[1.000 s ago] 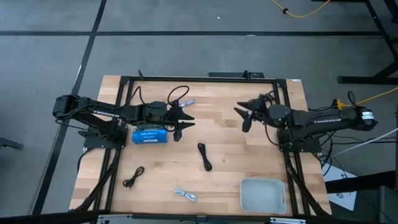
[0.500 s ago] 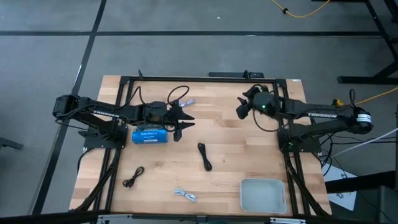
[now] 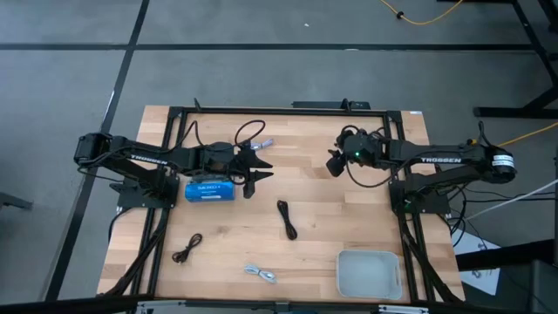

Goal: Pick and place USB-C Cables
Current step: Put the middle black charger cable into the white bin

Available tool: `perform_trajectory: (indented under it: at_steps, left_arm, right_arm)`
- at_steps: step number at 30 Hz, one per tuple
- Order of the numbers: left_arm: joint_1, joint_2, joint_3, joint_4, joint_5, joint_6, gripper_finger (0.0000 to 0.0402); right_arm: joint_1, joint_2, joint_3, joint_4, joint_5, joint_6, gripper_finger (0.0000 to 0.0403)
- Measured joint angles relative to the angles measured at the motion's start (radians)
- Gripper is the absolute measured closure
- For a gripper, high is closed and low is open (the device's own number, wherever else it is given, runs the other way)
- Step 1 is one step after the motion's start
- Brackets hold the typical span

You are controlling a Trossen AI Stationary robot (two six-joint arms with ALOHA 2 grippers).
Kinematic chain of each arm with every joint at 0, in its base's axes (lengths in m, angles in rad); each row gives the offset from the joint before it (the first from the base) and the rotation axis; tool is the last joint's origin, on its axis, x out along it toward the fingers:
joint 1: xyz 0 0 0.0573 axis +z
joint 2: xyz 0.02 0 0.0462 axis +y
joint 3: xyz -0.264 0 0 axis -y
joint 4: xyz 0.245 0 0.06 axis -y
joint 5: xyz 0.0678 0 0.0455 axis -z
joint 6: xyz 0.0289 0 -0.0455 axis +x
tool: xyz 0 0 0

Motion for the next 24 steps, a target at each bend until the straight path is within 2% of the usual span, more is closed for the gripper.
perform_trajectory:
  at_steps: [10, 18, 22, 24]
  left_arm:
    - [0.0, 0.0, 0.0, 0.0, 0.0, 0.0, 0.0287]
    - [0.0, 0.0, 0.0, 0.0, 0.0, 0.0, 0.0287]
    - [0.0, 0.0, 0.0, 0.0, 0.0, 0.0, 0.0287]
    - [0.0, 0.0, 0.0, 0.0, 0.0, 0.004, 0.0287]
  right_arm:
    - [0.069, 0.001, -0.001, -0.113, -0.002, 0.131, 0.025]
    - [0.12, 0.001, -0.001, -0.135, -0.003, 0.139, 0.025]
    - [0.129, 0.0, -0.001, -0.168, -0.083, 0.139, 0.025]
    - [0.129, 0.0, -0.001, -0.195, -0.091, 0.139, 0.025]
